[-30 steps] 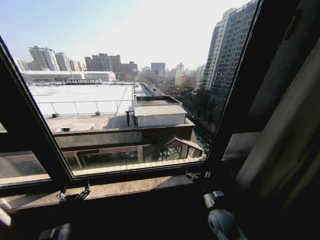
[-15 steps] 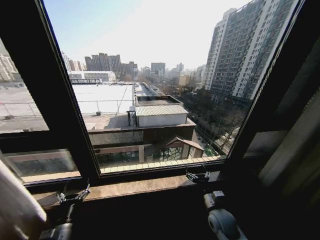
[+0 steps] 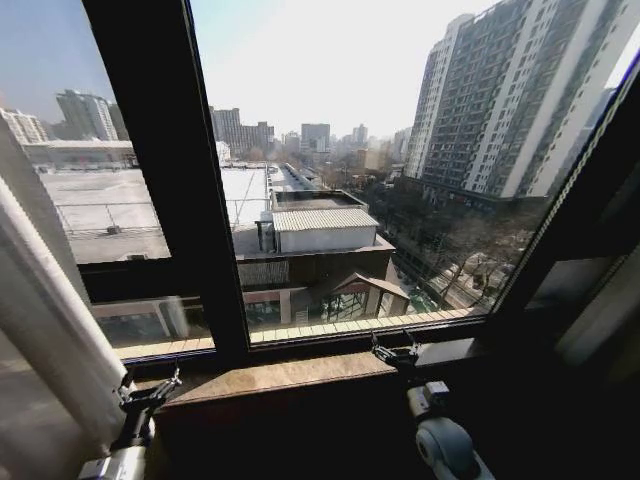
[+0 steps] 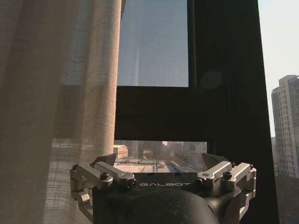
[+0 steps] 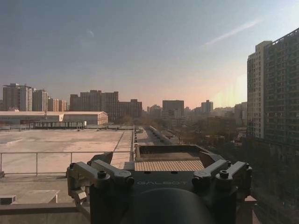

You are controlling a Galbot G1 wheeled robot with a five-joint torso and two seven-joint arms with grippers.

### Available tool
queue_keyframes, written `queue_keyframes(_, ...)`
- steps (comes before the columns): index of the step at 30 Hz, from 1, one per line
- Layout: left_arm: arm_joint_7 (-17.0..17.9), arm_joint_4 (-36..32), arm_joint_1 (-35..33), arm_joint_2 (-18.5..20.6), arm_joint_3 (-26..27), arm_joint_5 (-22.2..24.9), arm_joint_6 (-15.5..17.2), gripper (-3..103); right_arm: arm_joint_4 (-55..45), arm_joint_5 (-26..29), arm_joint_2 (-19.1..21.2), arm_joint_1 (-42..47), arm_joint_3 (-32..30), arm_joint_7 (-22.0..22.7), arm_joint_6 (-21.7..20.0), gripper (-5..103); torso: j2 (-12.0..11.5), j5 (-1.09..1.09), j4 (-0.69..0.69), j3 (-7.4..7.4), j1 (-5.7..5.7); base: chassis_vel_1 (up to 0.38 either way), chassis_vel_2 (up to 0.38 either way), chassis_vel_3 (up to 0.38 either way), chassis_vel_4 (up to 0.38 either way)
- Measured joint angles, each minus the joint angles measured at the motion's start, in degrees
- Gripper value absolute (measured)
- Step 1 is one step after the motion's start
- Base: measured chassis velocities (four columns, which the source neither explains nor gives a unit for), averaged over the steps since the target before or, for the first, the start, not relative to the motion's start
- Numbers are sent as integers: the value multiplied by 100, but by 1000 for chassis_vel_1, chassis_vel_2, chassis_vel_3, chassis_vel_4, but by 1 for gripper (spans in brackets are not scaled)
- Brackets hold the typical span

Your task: Open the curtains by pulling them apart, changing their state from closed to fully open.

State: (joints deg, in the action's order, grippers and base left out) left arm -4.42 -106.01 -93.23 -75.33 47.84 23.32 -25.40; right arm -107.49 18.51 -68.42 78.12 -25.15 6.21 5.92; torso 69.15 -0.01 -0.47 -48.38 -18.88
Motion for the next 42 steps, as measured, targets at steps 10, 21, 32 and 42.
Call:
queue_keyframes(10,9,0,0,2,3,0,0,100,-1,0,-1,0,1,-1,0,100,1,-5,2,1,0,285,261,-287,-276)
queue_keyframes(21,5,0,0,-1,-3,-1,0,100,0,0,2,0,-2,1,0,100,0,2,-1,0,0,-10,-13,7,6)
queue_keyframes(32,5,0,0,0,-1,0,0,100,0,0,0,0,-1,1,0,100,0,1,0,0,0,-26,-18,19,16)
queue_keyframes(42,1,0,0,0,1,0,0,100,0,0,1,0,-1,0,0,100,0,-1,0,1,0,0,0,0,0)
